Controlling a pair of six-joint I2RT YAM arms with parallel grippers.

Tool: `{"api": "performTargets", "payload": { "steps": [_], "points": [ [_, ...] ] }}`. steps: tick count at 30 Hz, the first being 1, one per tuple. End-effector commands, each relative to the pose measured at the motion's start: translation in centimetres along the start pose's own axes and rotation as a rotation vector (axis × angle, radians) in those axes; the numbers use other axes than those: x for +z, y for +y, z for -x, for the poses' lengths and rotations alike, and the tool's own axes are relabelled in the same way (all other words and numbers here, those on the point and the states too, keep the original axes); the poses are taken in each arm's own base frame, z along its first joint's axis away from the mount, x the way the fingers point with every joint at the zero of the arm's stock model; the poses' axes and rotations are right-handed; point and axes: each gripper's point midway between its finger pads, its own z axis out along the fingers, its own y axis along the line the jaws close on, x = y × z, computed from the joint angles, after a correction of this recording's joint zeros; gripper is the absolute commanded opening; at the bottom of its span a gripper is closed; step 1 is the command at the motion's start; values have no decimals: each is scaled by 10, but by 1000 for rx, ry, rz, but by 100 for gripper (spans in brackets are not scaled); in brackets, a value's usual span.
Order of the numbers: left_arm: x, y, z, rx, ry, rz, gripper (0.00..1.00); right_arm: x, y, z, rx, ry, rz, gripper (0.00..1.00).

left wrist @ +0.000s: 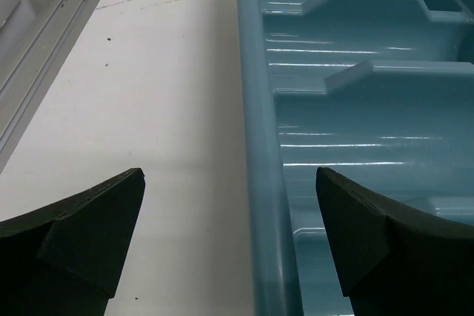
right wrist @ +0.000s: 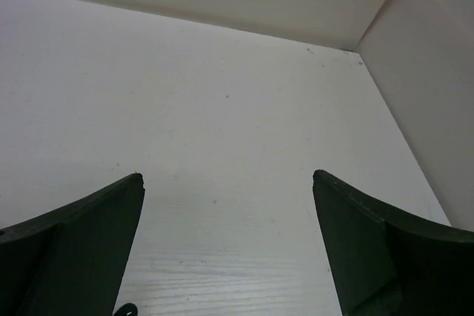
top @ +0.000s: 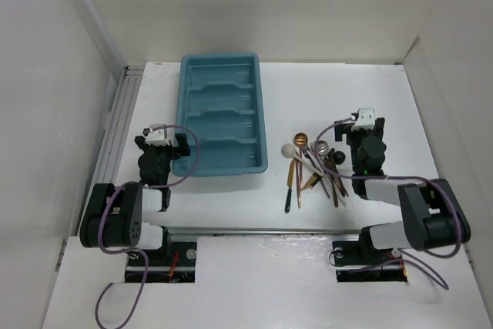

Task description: Sort the eating utensils into containers

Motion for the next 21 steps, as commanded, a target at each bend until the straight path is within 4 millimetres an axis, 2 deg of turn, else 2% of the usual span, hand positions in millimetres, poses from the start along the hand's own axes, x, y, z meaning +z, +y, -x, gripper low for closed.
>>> {"api": "performTargets", "payload": {
  "steps": [1,2,3,4,5,6,7,8,9,10,11,12,13,14,15,16,17,18,19,20,21],
  "points": [
    [6,-5,48,11,-184,-15,100,19,-8,57,-10,-28,16,100],
    [6,-5,48,11,-184,-15,100,25,-6,70,-56,-19,53,100],
    [6,-3,48,9,-185,-3,100,32,-8,104,-108,-33,74,100],
    [6,-3,48,9,-185,-2,100,33,-12,125,-206,-67,73,100],
    [6,-9,48,11,-183,-30,100,33,-17,148,-258,-106,58,100],
    [5,-16,51,39,-194,-69,100,33,-20,189,-304,-176,38,100],
    [-5,-20,66,68,-262,-111,100,31,-29,214,-411,-211,0,100],
    [-13,-29,74,103,-286,-179,100,30,-36,234,-443,-225,-38,100],
    [-18,-45,77,138,-260,-274,100,28,-52,250,-463,-206,-110,100],
    [-19,-46,91,206,-252,-299,100,27,-61,282,-491,-187,-121,100],
    [-22,-53,131,294,-266,-330,100,33,-65,284,-544,-130,-127,100],
    [-23,-49,155,342,-291,-292,100,32,-75,286,-536,-61,-180,100],
    [-23,-40,179,320,-311,-226,100,26,-77,296,-517,-4,-189,100],
    [-22,-19,216,225,-325,-79,100,23,-78,284,-374,81,-233,100],
    [-20,-19,227,224,-316,-78,100,24,-75,283,-288,72,-236,100],
    [-15,-8,234,182,-288,0,100,35,-45,276,-297,57,-15,100],
    [-3,-7,229,168,-222,16,100,27,-21,249,-339,140,165,100],
    [1,-12,238,147,-156,12,100,31,6,227,-342,192,298,100],
    [6,-11,236,134,-105,20,100,27,29,209,-310,242,415,100],
    [10,-14,231,125,-53,2,100,16,38,180,-283,381,474,94],
    [17,-17,223,117,39,-12,100,16,53,144,-254,514,517,87]
  ]
}}
